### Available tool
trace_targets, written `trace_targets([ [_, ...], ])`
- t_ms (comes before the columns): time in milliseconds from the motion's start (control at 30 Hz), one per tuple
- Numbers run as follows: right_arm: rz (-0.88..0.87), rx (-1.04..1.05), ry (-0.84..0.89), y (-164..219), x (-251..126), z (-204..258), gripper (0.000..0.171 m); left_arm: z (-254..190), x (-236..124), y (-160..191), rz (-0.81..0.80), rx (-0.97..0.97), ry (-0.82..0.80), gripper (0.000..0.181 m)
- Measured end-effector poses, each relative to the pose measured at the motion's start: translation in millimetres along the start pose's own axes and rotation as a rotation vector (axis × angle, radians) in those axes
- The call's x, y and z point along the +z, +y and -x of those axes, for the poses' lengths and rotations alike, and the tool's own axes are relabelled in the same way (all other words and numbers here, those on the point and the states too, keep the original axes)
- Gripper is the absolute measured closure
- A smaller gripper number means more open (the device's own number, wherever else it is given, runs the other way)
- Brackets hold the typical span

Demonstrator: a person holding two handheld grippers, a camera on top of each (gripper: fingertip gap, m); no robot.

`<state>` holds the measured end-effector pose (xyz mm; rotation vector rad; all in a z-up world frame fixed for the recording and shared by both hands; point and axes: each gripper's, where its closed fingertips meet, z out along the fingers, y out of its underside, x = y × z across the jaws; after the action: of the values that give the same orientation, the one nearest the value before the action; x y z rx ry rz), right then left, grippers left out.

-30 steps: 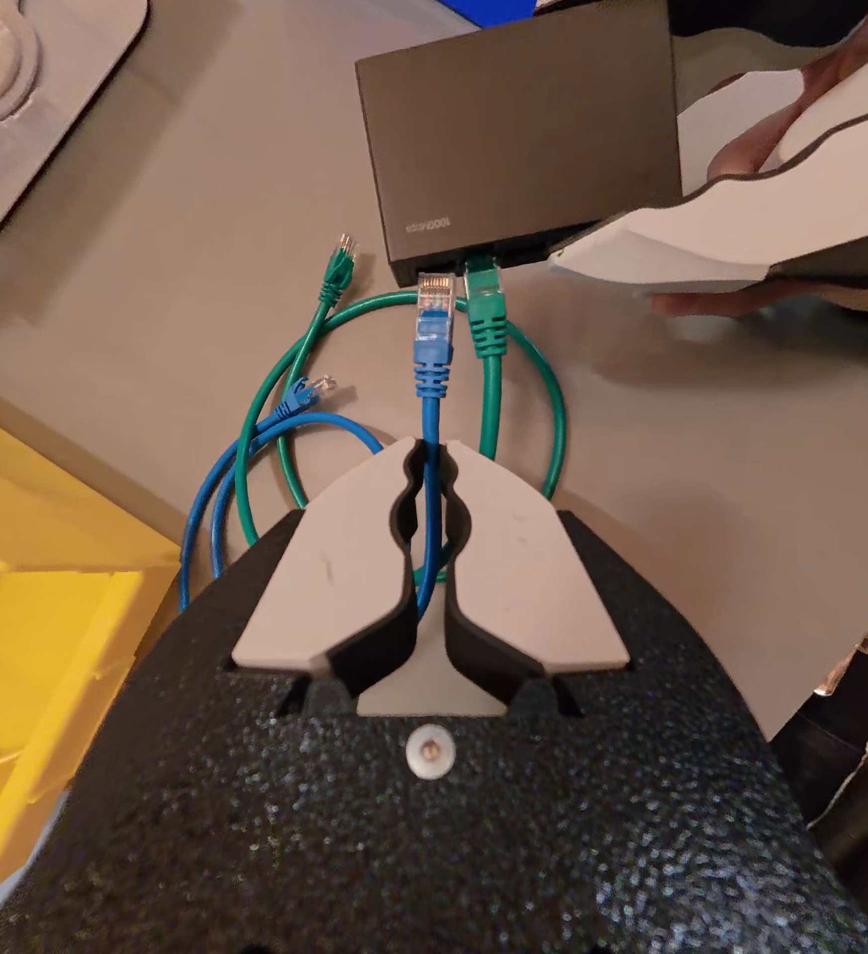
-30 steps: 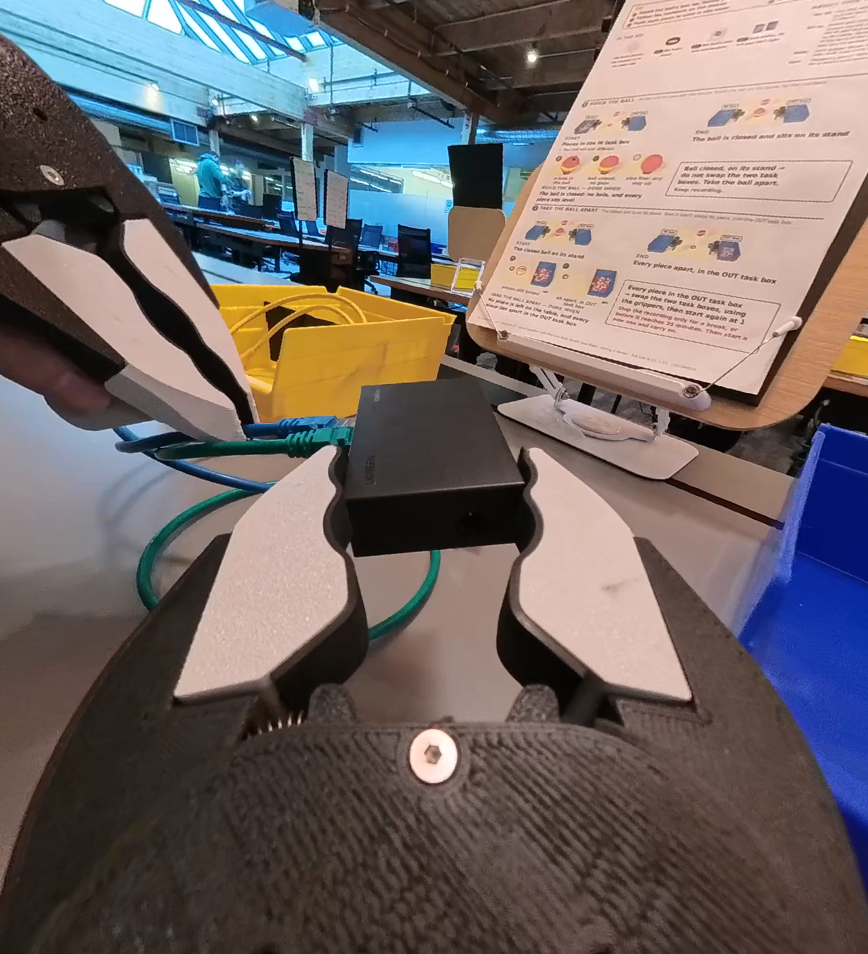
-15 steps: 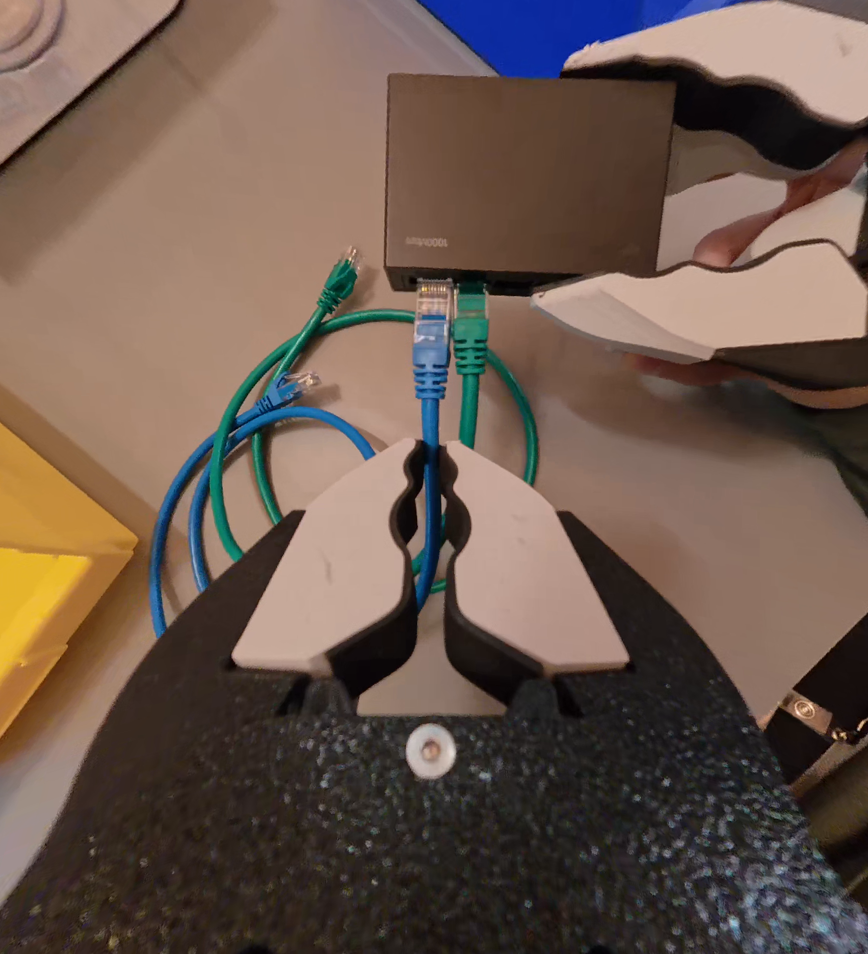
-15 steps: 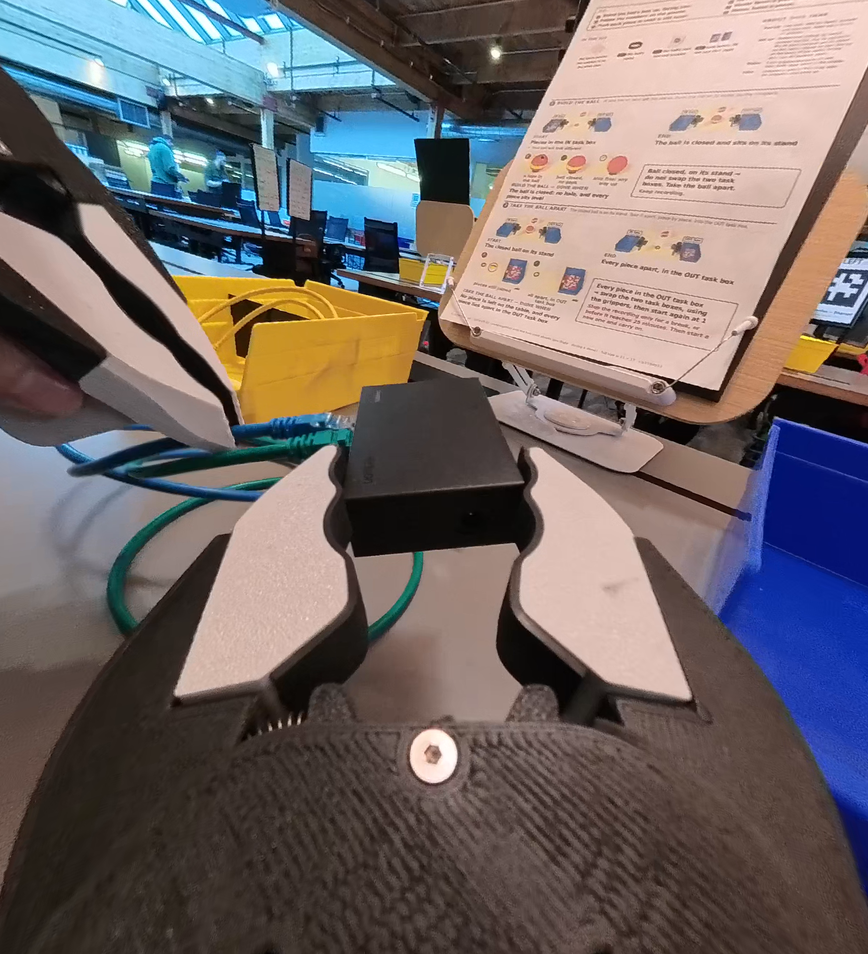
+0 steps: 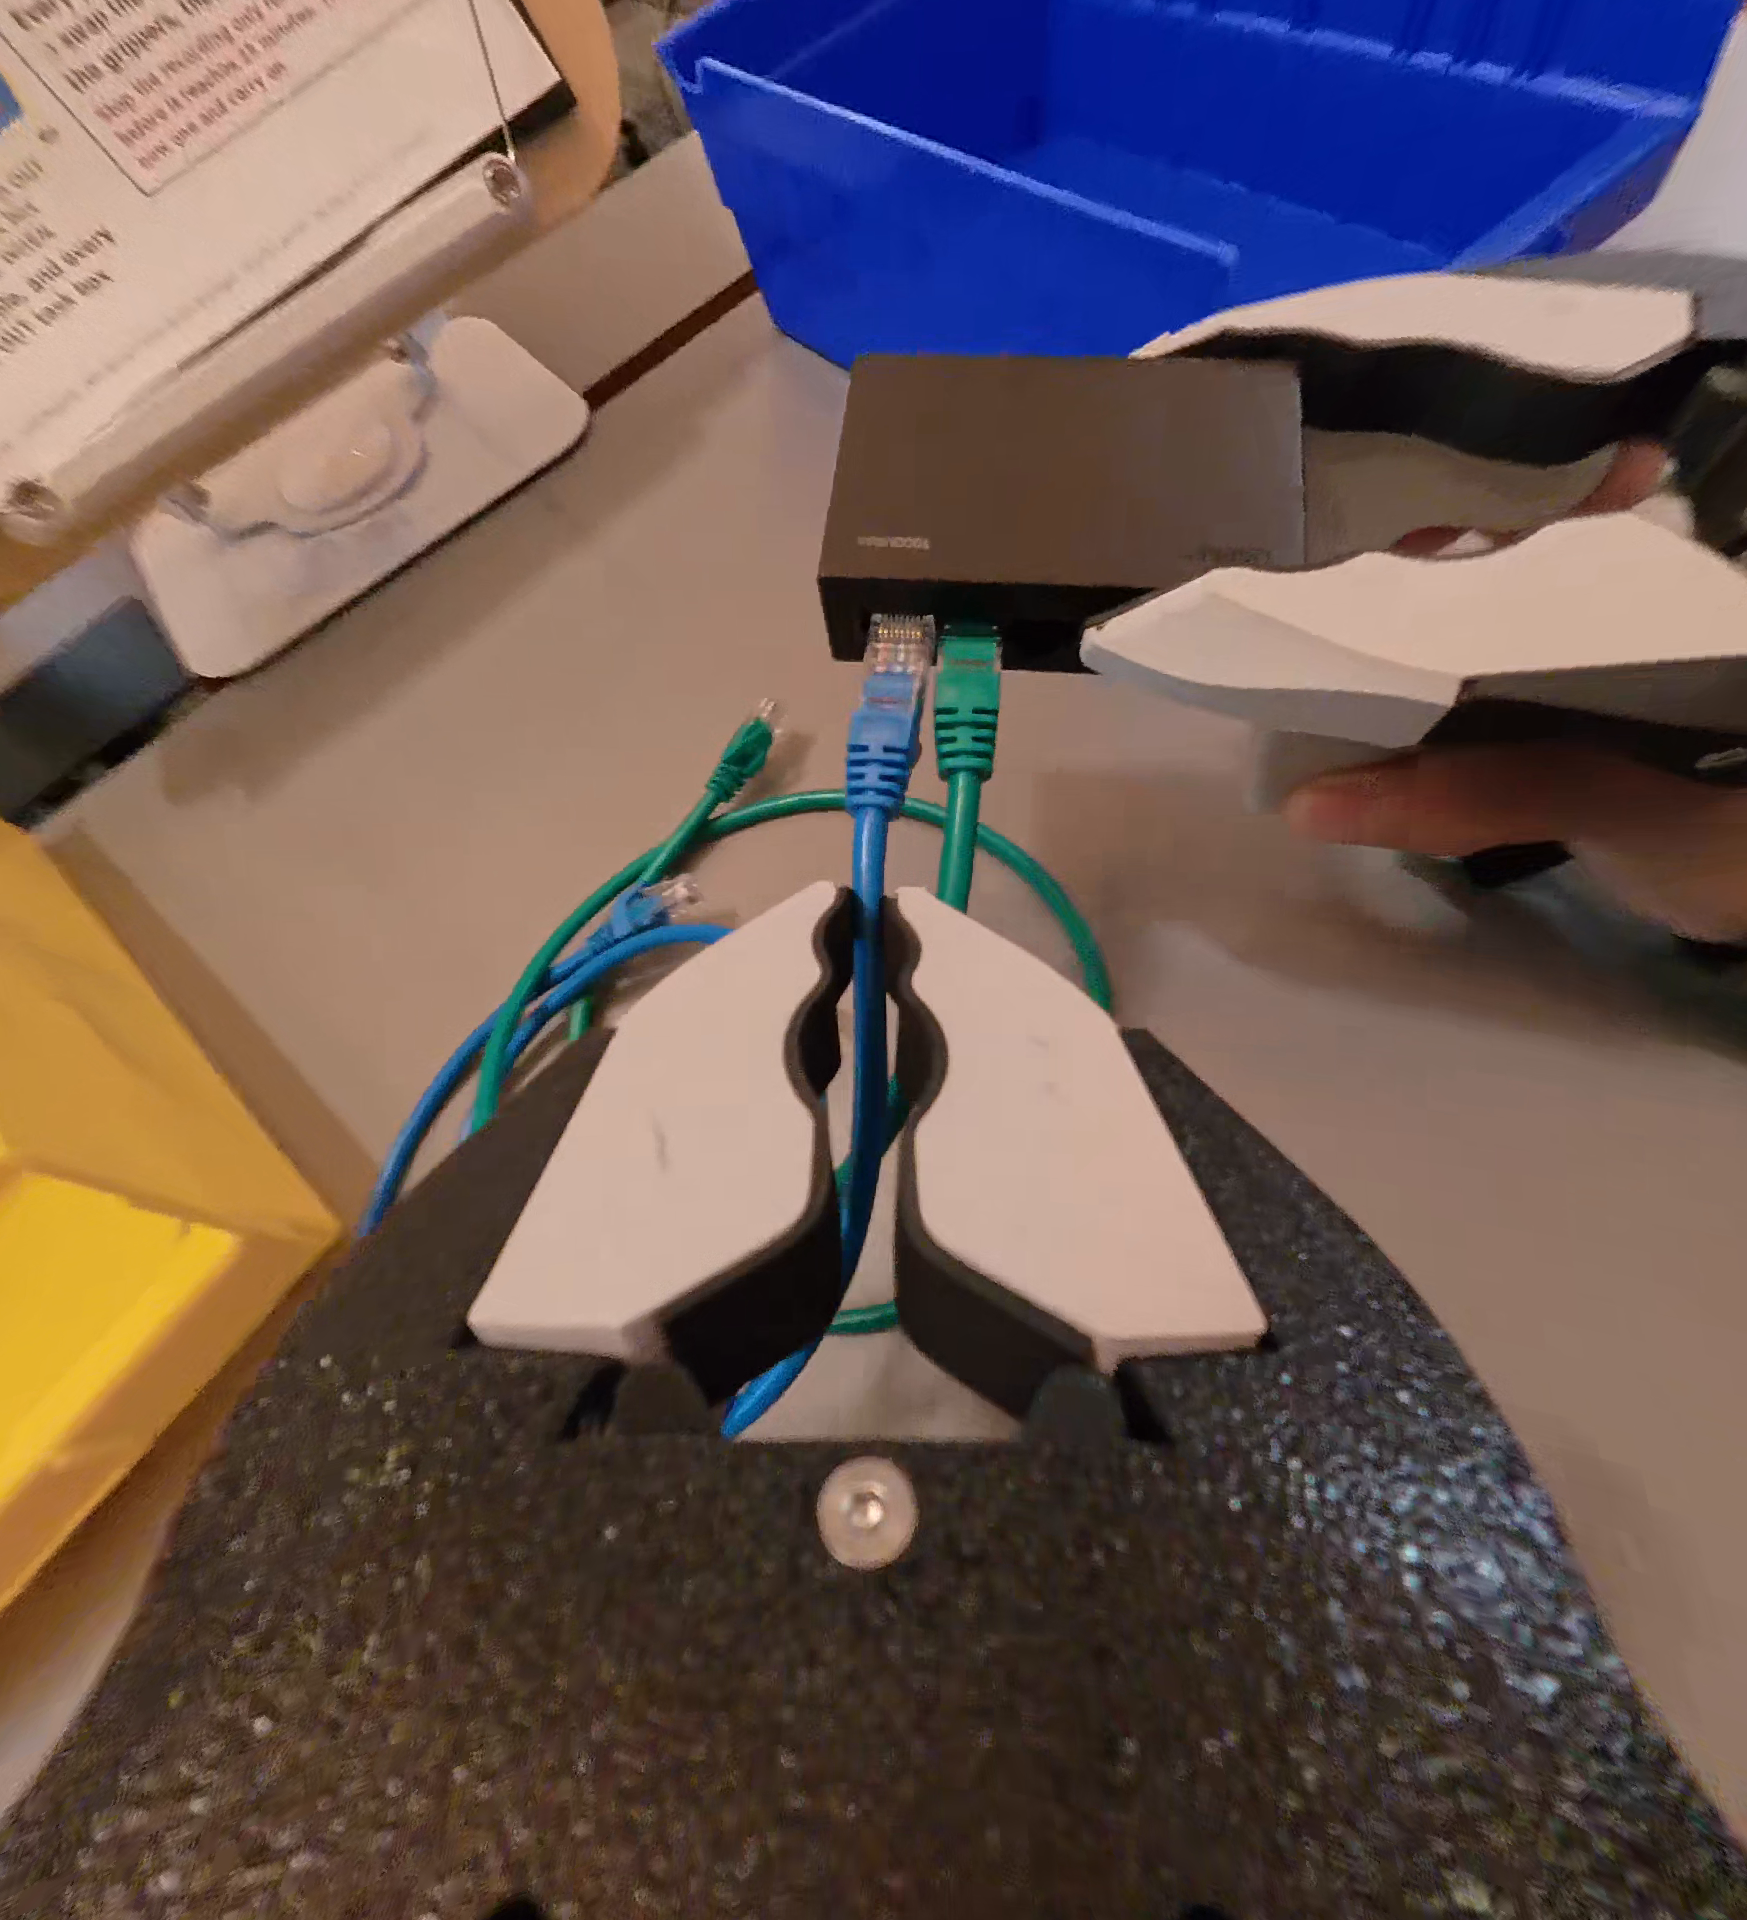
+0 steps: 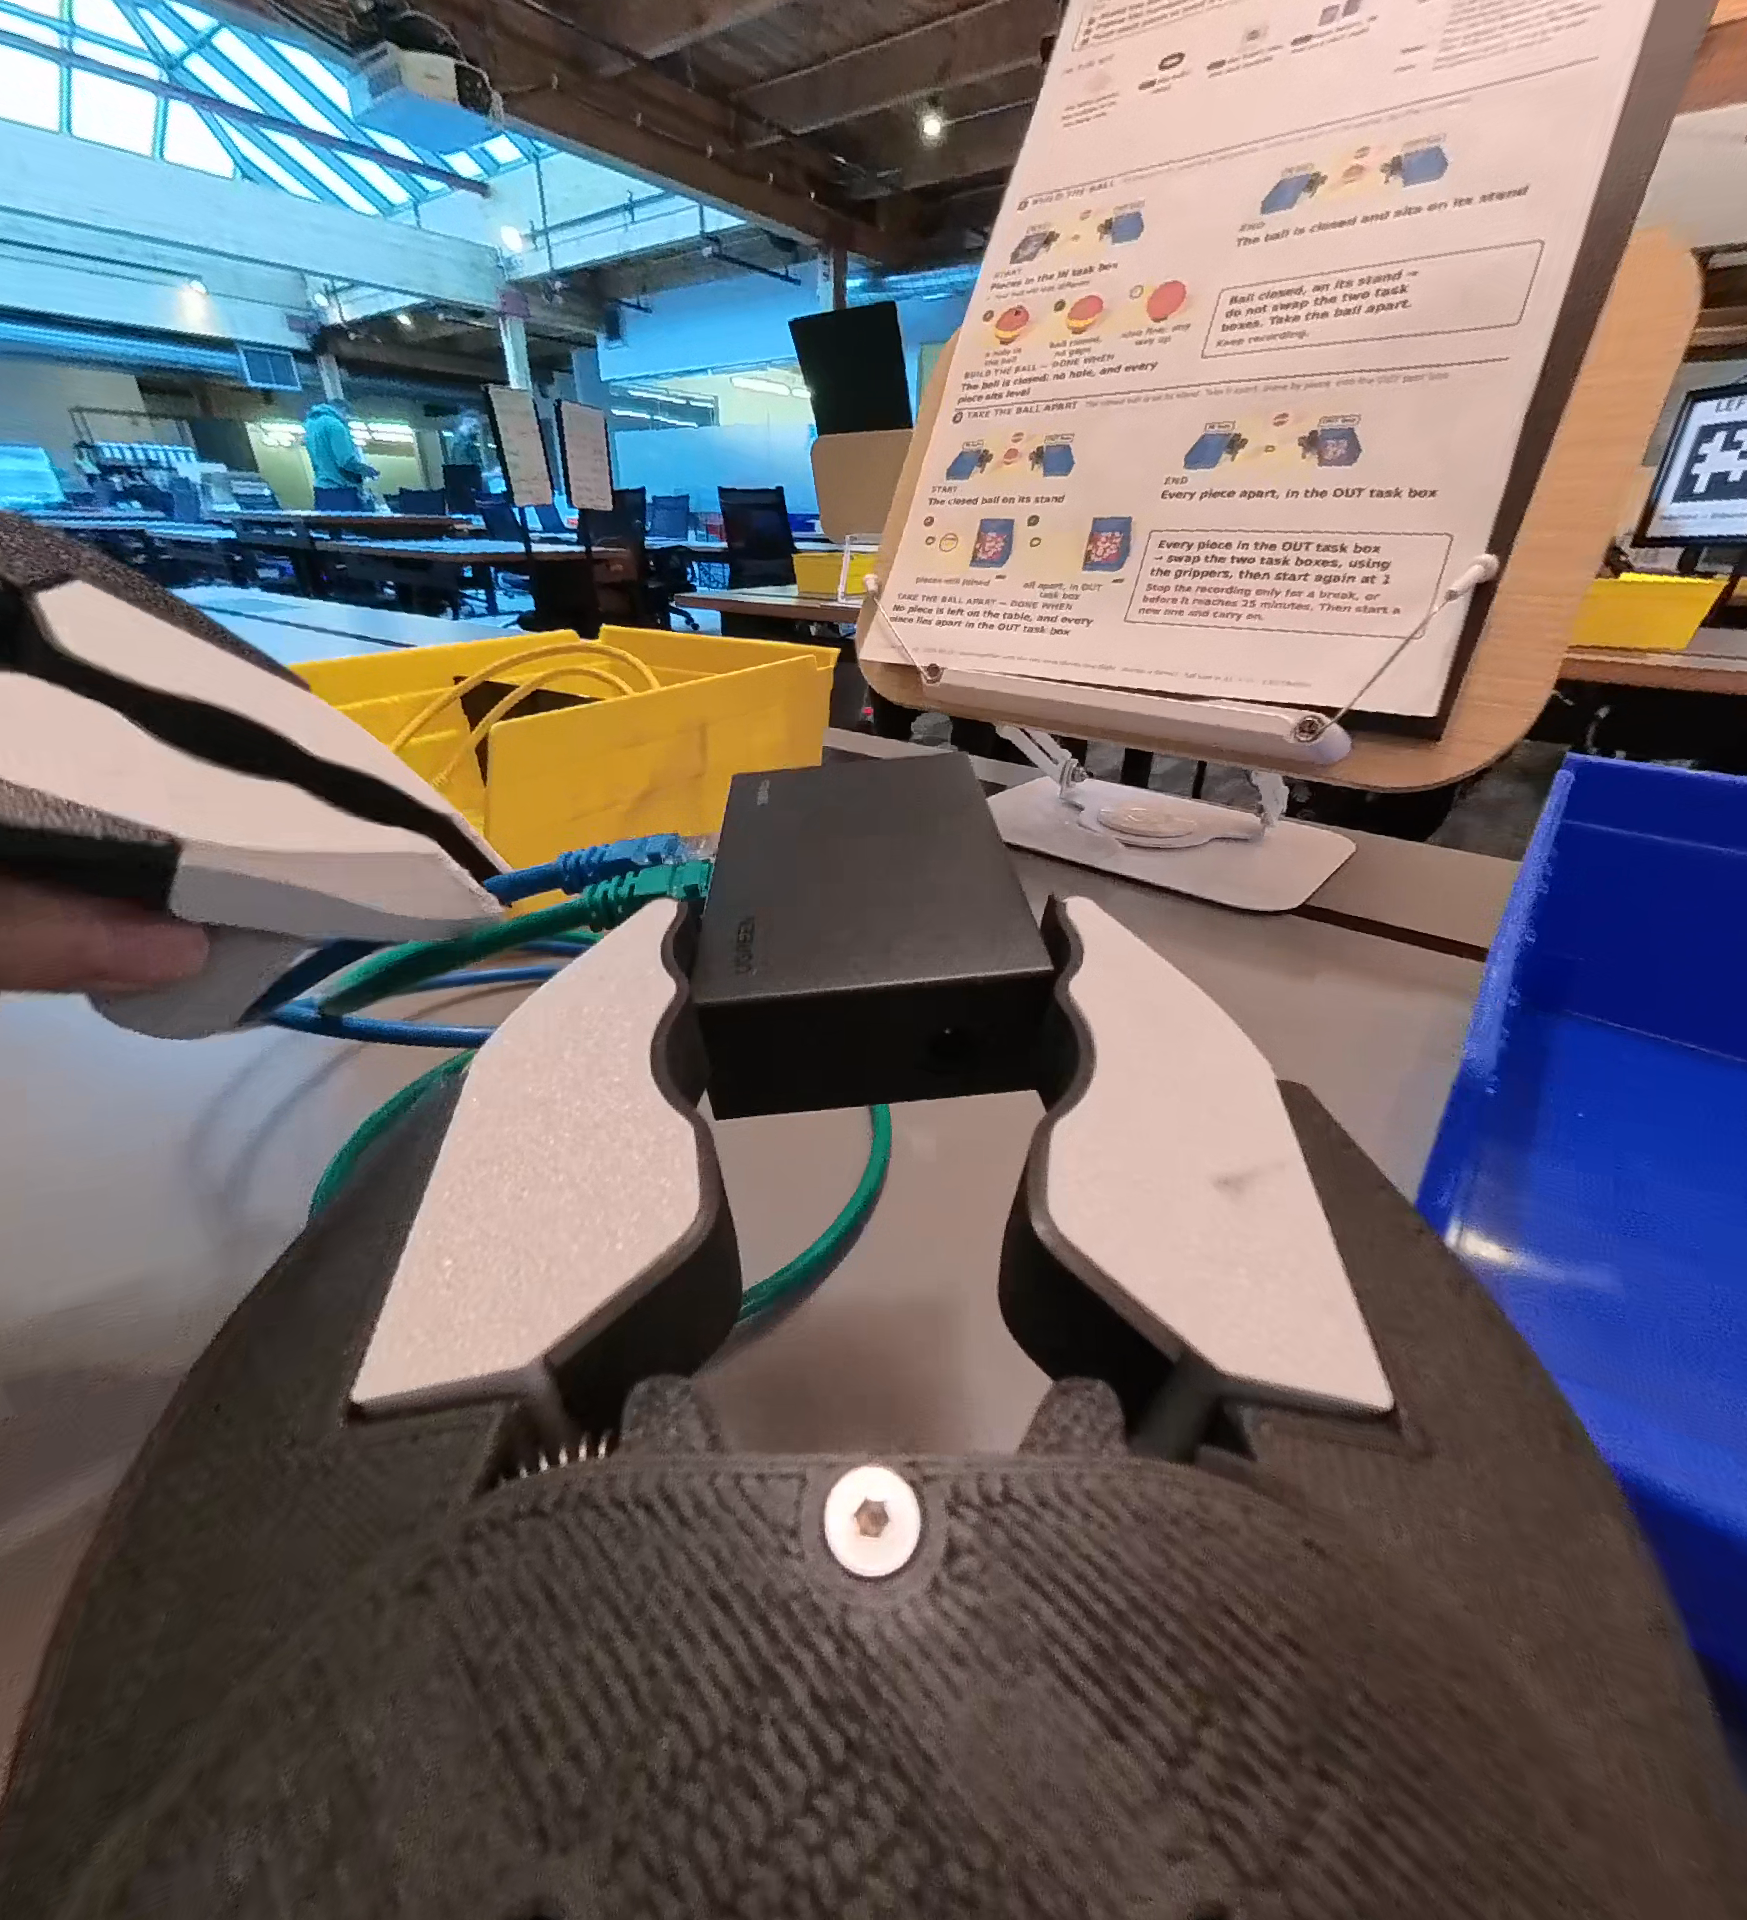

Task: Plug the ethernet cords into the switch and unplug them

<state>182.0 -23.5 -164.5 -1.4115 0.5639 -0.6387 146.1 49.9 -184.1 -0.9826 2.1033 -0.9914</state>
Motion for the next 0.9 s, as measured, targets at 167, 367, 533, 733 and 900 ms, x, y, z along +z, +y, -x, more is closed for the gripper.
trace_targets([
  [167, -0.019, 0.039, 0.005, -2, -2, -2, 0.108, -2, -6, -13, -0.091, 0.047, -0.003, 0.177],
  [367, -0.001, -0.008, 0.038, 0, 1, 0, 0.108, 2, -4, -6, 0.019, 0.122, -0.125, 0.177],
  [533, 0.002, -0.081, 0.068, 0, 2, 5, 0.108, 5, -3, 2, 0.112, 0.039, -0.082, 0.177],
  [733, 0.005, -0.130, 0.066, 1, 3, 9, 0.108, 8, -1, 12, 0.189, 0.015, -0.046, 0.177],
  [900, 0.011, -0.156, 0.048, 2, 4, 14, 0.108, 6, -5, 17, 0.256, 0.032, 0.008, 0.177],
])
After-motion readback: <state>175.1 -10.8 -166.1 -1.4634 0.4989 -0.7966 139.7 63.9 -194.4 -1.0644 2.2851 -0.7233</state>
